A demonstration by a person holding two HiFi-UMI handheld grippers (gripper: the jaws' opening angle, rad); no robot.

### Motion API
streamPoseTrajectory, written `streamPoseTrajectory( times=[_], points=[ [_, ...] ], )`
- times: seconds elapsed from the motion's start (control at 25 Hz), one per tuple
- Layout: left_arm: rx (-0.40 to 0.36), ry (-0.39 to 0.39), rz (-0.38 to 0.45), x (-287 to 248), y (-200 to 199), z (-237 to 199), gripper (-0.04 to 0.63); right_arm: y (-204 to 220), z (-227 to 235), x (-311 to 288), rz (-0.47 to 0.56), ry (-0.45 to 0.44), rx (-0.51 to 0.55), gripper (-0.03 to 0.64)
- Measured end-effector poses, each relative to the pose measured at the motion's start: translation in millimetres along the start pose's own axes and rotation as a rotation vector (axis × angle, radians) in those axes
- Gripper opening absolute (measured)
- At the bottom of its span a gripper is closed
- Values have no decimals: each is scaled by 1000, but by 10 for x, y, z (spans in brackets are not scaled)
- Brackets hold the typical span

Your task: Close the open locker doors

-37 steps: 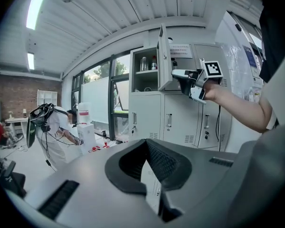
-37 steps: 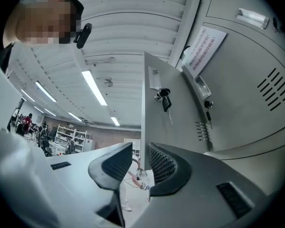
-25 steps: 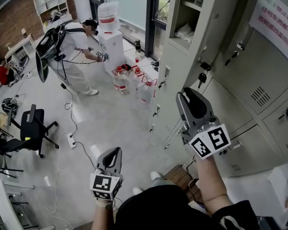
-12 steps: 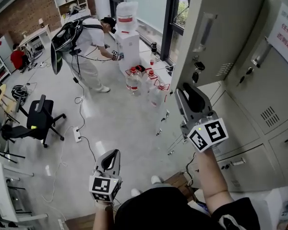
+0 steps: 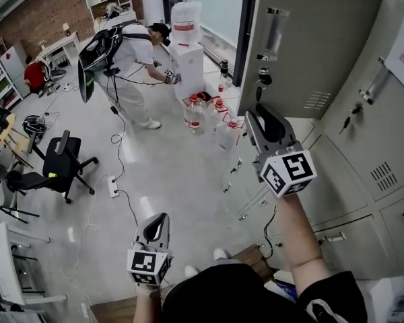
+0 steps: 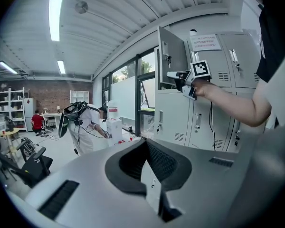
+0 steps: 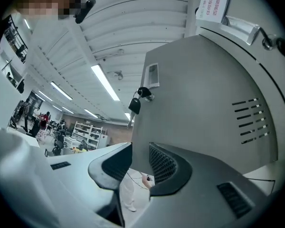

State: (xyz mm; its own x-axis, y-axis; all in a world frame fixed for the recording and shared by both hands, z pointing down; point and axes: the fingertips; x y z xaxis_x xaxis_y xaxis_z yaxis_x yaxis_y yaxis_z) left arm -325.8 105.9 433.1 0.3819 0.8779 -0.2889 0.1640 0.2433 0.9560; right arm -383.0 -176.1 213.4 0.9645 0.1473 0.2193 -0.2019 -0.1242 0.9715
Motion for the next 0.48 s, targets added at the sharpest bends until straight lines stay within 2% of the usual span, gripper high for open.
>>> streamPoseTrajectory(
  times=[0.48],
  points=[
    [16, -32, -17, -85, 14, 33, 18, 66, 518, -291, -29, 87, -25, 132]
  ],
)
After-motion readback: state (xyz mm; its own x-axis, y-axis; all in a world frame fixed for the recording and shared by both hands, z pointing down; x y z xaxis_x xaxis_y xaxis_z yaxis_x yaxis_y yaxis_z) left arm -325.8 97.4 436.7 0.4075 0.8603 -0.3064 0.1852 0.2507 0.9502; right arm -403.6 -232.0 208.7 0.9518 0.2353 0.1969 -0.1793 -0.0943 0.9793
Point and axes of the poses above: the fingertips, and each gripper's own axes: x backward along the fingers, z to its right, y out of its underside, and after that the axes turned 12 degrees about y, right-handed
